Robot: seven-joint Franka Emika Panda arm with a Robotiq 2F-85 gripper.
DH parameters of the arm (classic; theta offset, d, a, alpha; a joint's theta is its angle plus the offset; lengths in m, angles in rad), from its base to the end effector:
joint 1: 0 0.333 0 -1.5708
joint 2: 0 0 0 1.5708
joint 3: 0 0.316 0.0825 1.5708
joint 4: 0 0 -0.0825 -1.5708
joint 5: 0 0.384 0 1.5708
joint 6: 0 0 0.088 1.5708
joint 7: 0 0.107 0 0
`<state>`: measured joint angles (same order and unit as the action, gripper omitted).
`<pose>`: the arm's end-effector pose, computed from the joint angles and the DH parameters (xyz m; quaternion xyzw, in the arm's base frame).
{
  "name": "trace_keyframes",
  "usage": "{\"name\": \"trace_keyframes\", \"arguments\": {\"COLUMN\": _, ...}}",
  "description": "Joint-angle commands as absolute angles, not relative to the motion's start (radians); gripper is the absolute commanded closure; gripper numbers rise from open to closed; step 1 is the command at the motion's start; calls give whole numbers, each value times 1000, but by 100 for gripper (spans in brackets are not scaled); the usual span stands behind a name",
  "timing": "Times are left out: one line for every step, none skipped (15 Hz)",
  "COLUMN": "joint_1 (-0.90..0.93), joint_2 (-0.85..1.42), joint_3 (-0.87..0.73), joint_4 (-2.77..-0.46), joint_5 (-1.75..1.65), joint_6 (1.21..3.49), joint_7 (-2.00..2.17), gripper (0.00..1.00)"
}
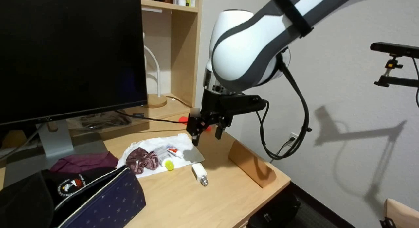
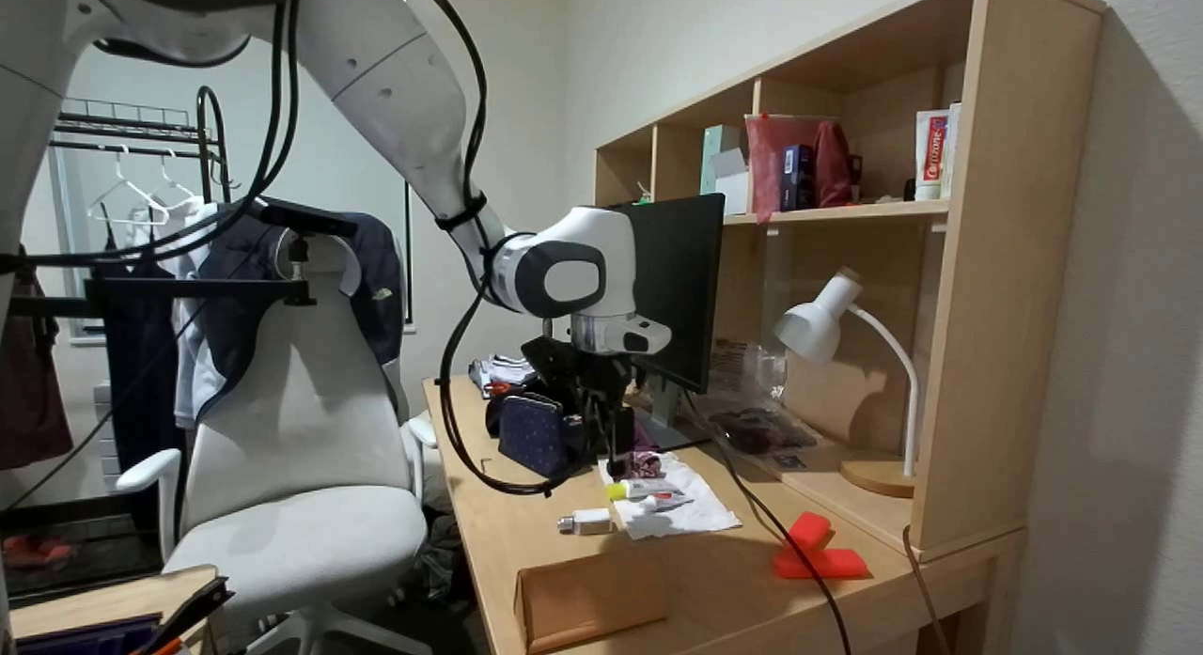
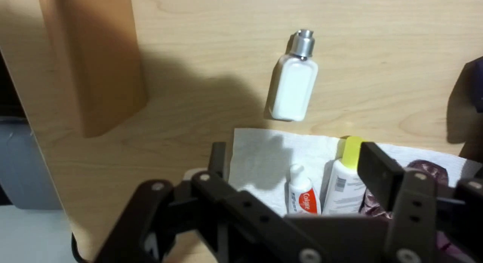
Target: Put the case on the cloth directly on the table
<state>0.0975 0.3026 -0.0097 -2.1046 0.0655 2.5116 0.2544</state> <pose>0.5879 0.0513 0.2831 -0.9926 0.1081 -0.0482 0.0278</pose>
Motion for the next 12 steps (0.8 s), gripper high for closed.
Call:
{"name": "trace_keyframes", "arguments": {"joint_1": 120, "joint_2": 294, "joint_3": -1, "joint_4": -2201, "joint_5": 44, "joint_6": 2701, "joint_7": 284, "gripper": 0}}
{"name": "trace_keyframes", "arguments": {"joint_1": 133, "joint_2": 294, "joint_3": -6, "joint_4": -2228, "joint_5": 39, "joint_6": 2756, "joint_7": 304, "gripper": 0}}
{"name": "trace_keyframes", "arguments": {"joint_1": 145, "joint_2": 294, "joint_3": -11, "joint_4": -2248, "joint_5": 35, "joint_6": 2789, "joint_7": 321, "gripper": 0}}
{"name": "trace_keyframes", "arguments": {"joint_1": 170, "joint_2": 287, "joint_3": -33, "joint_4": -2284, "joint_5": 4, "joint_6": 2845, "joint_7": 360, "gripper": 0}}
{"name": "trace_keyframes", "arguments": {"joint_1": 190, "joint_2": 287, "joint_3": -51, "joint_4": -2309, "joint_5": -16, "joint_6": 2887, "joint_7": 393, "gripper": 0}}
{"name": "trace_keyframes", "arguments": {"joint_1": 215, "joint_2": 289, "joint_3": -76, "joint_4": -2330, "joint_5": -40, "joint_6": 2922, "joint_7": 437, "gripper": 0}}
{"name": "trace_keyframes", "arguments": {"joint_1": 239, "joint_2": 294, "joint_3": -100, "joint_4": -2347, "joint_5": -57, "joint_6": 2947, "joint_7": 471, "gripper": 0}}
{"name": "trace_keyframes", "arguments": {"joint_1": 265, "joint_2": 300, "joint_3": -127, "joint_4": -2362, "joint_5": -72, "joint_6": 2972, "joint_7": 507, "gripper": 0}}
{"name": "trace_keyframes", "arguments": {"joint_1": 279, "joint_2": 303, "joint_3": -137, "joint_4": -2374, "joint_5": -65, "joint_6": 2989, "joint_7": 519, "gripper": 0}}
{"name": "trace_keyframes", "arguments": {"joint_1": 284, "joint_2": 313, "joint_3": -136, "joint_4": -2379, "joint_5": -46, "joint_6": 2997, "joint_7": 520, "gripper": 0}}
{"name": "trace_keyframes", "arguments": {"joint_1": 297, "joint_2": 322, "joint_3": -141, "joint_4": -2385, "joint_5": -39, "joint_6": 3012, "joint_7": 526, "gripper": 0}}
{"name": "trace_keyframes", "arguments": {"joint_1": 295, "joint_2": 330, "joint_3": -130, "joint_4": -2388, "joint_5": -21, "joint_6": 3024, "joint_7": 521, "gripper": 0}}
